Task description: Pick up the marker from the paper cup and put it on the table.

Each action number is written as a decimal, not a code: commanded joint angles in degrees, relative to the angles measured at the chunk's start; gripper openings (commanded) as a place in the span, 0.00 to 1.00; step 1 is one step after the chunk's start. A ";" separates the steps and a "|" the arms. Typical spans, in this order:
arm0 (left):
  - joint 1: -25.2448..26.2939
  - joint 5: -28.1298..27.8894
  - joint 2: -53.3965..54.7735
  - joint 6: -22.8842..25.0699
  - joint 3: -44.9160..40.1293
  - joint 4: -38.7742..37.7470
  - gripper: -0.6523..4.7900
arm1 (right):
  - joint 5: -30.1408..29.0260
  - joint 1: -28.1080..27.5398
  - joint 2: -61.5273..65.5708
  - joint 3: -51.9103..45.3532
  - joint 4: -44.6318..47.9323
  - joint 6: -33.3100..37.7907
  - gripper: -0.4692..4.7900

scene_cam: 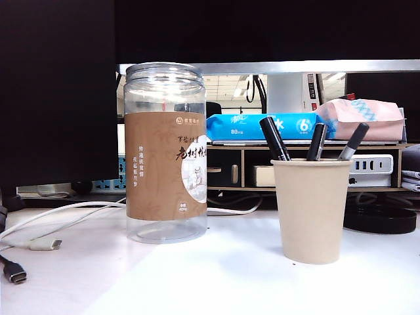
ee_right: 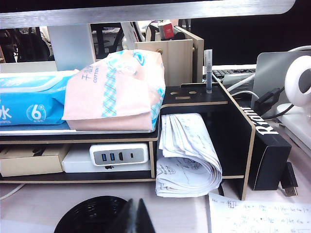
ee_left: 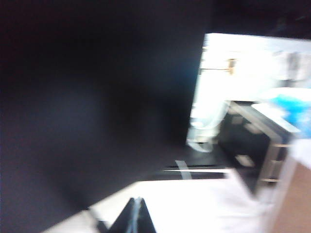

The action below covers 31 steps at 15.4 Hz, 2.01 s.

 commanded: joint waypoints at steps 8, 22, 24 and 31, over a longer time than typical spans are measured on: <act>0.00 -3.10 0.00 -1.09 0.07 -4.39 0.11 | -0.02 0.00 -0.02 -0.17 0.72 -0.15 0.08; -25.99 -1.66 0.00 -5.57 0.09 -4.35 0.11 | 0.00 0.00 0.00 -0.17 -1.29 -0.15 0.08; -30.91 -1.64 0.00 -5.60 0.09 -4.55 0.11 | 0.00 0.00 -0.02 -0.17 -1.29 -0.15 0.08; -44.22 0.33 0.00 -4.50 0.09 -16.06 0.11 | 0.00 -0.02 -0.02 -0.17 -1.29 -0.15 0.08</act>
